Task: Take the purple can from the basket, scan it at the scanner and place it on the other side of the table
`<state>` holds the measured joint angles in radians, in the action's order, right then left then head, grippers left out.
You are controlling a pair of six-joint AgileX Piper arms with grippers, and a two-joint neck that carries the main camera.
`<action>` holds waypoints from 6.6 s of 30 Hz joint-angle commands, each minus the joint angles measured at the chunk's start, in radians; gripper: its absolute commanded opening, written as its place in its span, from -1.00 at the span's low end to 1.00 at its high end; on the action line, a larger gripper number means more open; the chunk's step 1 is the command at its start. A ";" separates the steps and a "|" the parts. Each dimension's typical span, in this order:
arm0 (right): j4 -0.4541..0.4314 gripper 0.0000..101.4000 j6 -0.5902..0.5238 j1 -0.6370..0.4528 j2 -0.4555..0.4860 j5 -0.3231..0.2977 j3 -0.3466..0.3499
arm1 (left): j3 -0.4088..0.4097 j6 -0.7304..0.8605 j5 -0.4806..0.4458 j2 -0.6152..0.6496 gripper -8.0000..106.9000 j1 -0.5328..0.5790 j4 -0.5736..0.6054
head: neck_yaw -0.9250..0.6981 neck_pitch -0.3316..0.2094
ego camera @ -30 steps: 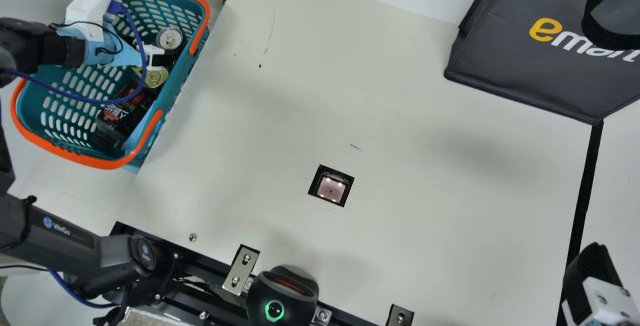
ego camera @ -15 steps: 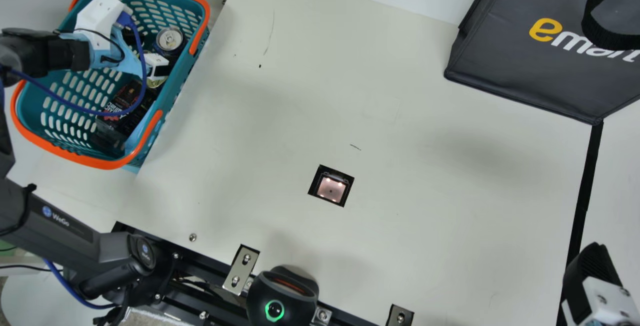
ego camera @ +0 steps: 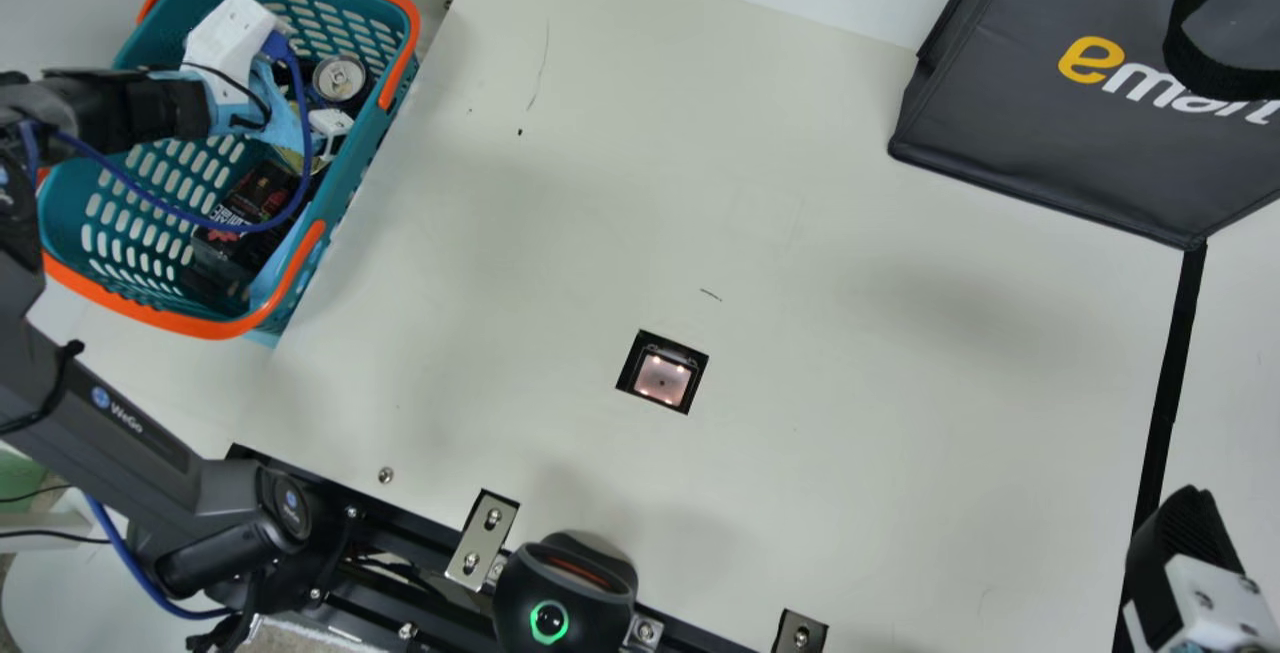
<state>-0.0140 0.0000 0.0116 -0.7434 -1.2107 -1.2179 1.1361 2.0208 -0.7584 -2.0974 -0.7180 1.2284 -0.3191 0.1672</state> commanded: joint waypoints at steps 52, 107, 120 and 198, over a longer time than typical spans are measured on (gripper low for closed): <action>0.000 0.87 0.000 0.000 0.000 -0.001 0.000 | -0.397 -1.187 0.547 0.718 -1.00 0.095 -0.333 | -0.002 -0.029; 0.000 0.87 0.000 0.000 0.000 0.000 0.000 | 0.207 -2.610 -0.358 0.845 -1.00 1.299 -1.457 | -0.002 -0.029; 0.000 0.87 0.000 0.000 0.000 0.000 0.000 | 0.112 -2.886 -0.338 0.817 -1.00 1.594 -1.592 | -0.002 -0.029; 0.000 0.87 0.000 0.000 0.000 -0.002 0.000 | -0.339 -3.703 -0.190 0.737 -0.65 2.115 -2.111 | -0.002 -0.029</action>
<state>-0.0140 0.0000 0.0116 -0.7434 -1.2124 -1.2179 0.7987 -1.6806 -0.9481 -1.3603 1.3986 -0.8812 -0.3191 0.1672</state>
